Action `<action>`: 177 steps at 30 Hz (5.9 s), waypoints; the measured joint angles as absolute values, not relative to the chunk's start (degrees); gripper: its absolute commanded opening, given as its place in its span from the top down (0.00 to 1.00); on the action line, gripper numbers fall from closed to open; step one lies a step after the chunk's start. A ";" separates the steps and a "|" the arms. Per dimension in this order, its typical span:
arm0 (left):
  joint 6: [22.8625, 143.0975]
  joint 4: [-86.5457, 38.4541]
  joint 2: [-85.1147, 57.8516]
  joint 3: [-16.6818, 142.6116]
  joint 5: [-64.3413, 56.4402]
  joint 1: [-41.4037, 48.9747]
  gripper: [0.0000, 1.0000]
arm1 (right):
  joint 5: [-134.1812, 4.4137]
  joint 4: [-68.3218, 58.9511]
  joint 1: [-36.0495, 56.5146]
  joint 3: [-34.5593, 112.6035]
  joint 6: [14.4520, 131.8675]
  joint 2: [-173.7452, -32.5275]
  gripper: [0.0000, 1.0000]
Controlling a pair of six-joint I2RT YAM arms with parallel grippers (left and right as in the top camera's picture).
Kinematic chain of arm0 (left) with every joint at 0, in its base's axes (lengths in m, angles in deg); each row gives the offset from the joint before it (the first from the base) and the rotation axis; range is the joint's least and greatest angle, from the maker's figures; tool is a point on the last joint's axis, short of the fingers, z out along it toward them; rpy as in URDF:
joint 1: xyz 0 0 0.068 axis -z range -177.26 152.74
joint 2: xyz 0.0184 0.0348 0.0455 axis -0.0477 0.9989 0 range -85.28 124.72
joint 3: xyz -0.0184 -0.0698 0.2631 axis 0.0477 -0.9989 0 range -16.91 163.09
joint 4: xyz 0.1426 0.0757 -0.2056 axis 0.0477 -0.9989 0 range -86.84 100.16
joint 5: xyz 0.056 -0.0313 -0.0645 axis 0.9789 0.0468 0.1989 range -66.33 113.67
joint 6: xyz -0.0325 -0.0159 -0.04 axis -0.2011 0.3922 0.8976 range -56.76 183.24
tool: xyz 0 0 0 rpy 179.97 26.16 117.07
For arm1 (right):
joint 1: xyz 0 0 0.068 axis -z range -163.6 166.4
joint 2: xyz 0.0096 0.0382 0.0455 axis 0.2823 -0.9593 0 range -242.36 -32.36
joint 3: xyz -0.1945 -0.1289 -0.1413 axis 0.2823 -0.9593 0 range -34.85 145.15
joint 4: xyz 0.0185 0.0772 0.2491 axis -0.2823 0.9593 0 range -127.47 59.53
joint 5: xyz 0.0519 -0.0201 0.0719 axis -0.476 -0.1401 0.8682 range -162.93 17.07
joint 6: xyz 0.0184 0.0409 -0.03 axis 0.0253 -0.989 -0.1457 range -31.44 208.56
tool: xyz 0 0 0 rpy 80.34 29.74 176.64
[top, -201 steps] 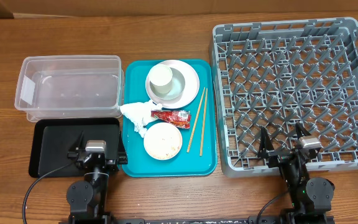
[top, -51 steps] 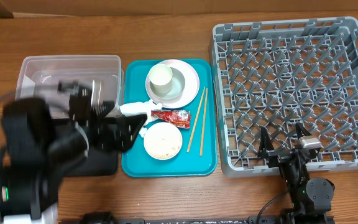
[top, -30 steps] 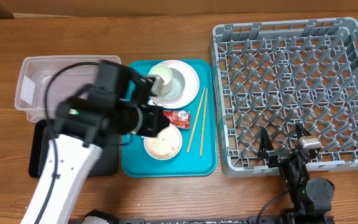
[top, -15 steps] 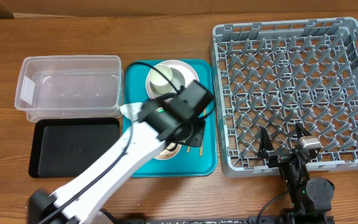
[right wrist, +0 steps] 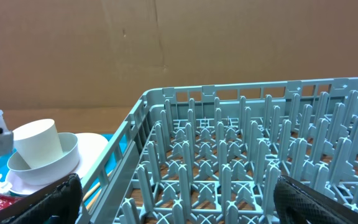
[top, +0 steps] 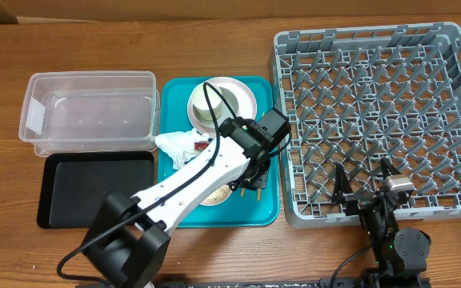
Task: Sort waste into correct bins and load items into the dishwasher
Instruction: 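Lower the left gripper and grasp the rim of the pink bowl, then lift the pink bowl and carry it left over the black tray, then tilt the pink bowl with the left gripper to pour rice onto black tray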
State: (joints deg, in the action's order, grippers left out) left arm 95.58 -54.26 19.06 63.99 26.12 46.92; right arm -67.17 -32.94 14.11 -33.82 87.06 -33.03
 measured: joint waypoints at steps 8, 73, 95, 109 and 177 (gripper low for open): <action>95.91 -54.31 20.96 63.99 27.94 46.92 0.69 | -67.15 -32.94 14.11 -33.82 87.08 -33.03 0.00; 104.80 -48.38 21.57 55.23 35.89 46.96 0.96 | -67.17 -32.96 14.11 -33.82 87.06 -33.03 0.00; 97.50 -61.56 1.96 55.23 34.71 35.86 0.96 | -67.15 -32.96 14.11 -33.82 87.08 -33.03 0.00; 77.33 -61.56 0.17 55.21 10.04 4.52 0.96 | -67.17 -32.96 14.13 -33.79 87.08 -33.03 0.00; 49.48 -56.49 -4.72 39.77 -47.47 -52.77 0.96 | -67.17 -32.94 14.13 -33.82 87.06 -33.03 0.00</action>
State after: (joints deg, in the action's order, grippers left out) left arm 49.48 -56.49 -4.72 39.77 -47.47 -52.77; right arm -67.17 -32.94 14.13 -33.82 87.06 -33.03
